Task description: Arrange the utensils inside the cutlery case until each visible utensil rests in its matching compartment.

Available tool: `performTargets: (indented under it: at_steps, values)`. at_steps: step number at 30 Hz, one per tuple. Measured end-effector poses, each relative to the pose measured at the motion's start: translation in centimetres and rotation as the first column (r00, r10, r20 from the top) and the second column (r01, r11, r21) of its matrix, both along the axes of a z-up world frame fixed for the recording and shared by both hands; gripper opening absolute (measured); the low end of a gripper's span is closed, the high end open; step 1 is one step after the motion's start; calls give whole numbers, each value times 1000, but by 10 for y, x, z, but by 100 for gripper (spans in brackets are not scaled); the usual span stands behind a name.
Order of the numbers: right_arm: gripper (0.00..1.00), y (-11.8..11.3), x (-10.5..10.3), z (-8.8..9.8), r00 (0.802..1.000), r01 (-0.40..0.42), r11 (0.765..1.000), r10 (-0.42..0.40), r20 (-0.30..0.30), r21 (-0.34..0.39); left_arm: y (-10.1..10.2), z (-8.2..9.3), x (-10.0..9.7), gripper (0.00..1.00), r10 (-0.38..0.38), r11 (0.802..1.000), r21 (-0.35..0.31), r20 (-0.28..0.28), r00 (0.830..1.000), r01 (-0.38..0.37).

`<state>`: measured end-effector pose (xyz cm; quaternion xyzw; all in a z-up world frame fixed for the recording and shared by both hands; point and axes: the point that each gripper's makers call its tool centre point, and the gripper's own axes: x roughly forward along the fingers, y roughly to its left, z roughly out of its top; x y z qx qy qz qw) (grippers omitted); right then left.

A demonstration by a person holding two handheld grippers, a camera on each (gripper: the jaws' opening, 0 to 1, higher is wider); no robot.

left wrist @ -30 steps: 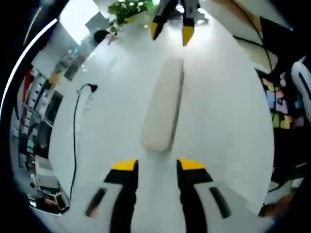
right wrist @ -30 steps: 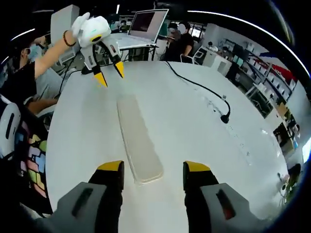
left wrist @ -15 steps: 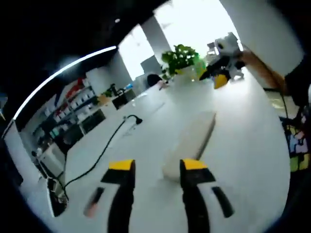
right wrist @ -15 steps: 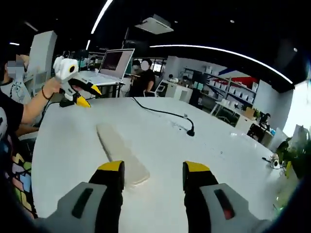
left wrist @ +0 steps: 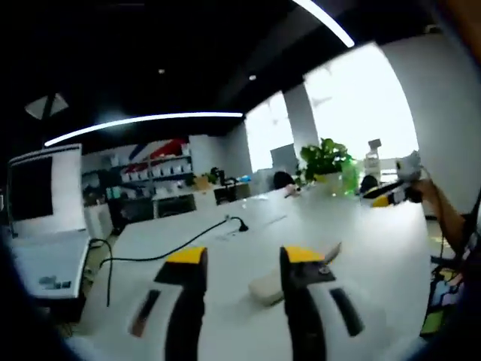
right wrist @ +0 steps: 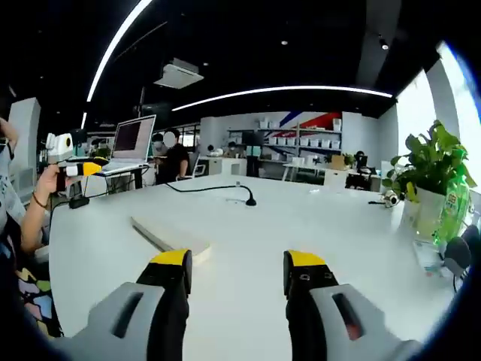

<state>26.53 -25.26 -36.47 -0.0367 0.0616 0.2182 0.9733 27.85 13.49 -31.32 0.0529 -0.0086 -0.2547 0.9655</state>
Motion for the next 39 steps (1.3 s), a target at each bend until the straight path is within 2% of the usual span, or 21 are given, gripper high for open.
performTargets:
  at_steps: [2,4,5,8,9,10,12,14,17,19,21,22,24,27,32,35,37,38,39]
  values:
    - [51,-5,-2,7,1000,19,1000,-19,-1,-19,5,-1,-1,41,8,1000,-14,-6,1000,-8]
    - [54,-11,-4,18,998,48,997,-46,49,-52,11,-2,-3,41,23,999,-26,-18,1000,-23]
    - [54,-13,-7,24,996,62,997,-59,70,-39,13,-2,-5,41,31,999,-23,-17,999,-32]
    - [58,-12,-11,30,995,71,997,-71,72,13,21,-2,-8,43,62,998,-2,-9,998,-62]
    - [60,-12,-12,31,995,76,997,-77,69,27,23,-1,-8,44,69,998,-7,-7,998,-69]
    - [62,-13,-12,33,994,88,995,-92,67,56,28,4,-9,46,93,995,-46,-2,996,-93]
    - [68,-12,-13,35,993,93,993,-99,68,78,36,9,-8,55,132,988,-82,5,991,-131]
    - [76,-19,-13,46,986,122,986,-134,102,116,43,12,-9,64,159,984,-86,18,987,-157]
    - [86,-19,-14,62,967,111,988,-131,218,103,44,12,-12,76,154,986,-60,21,988,-152]
    - [90,-21,-16,61,966,131,985,-151,208,108,43,14,-14,83,146,987,-70,19,989,-144]
    - [99,-24,-16,60,963,155,981,-177,202,117,42,15,-15,94,145,987,-79,16,989,-143]
    - [99,-26,-18,58,962,172,977,-194,193,125,42,16,-15,100,146,986,-88,13,989,-145]
    - [99,-28,-17,56,958,193,973,-214,192,126,41,17,-18,100,148,986,-86,16,989,-146]
    - [99,-25,-19,57,949,192,978,-207,239,83,37,17,-22,100,142,987,-72,17,990,-140]
    - [99,-28,-24,54,952,215,976,-219,215,40,26,18,-30,100,102,992,-74,5,995,-101]
    - [99,-38,-26,52,943,264,965,-258,212,-1,22,17,-32,100,92,993,-77,0,996,-92]
    - [99,-45,-29,57,929,287,958,-279,242,2,21,16,-31,100,91,993,-72,-3,996,-91]
    - [99,-46,-31,64,917,284,959,-272,292,0,21,16,-32,100,91,993,-71,-4,996,-91]
    - [99,-46,-33,66,914,282,959,-269,305,0,21,16,-33,100,90,994,-67,-3,996,-90]
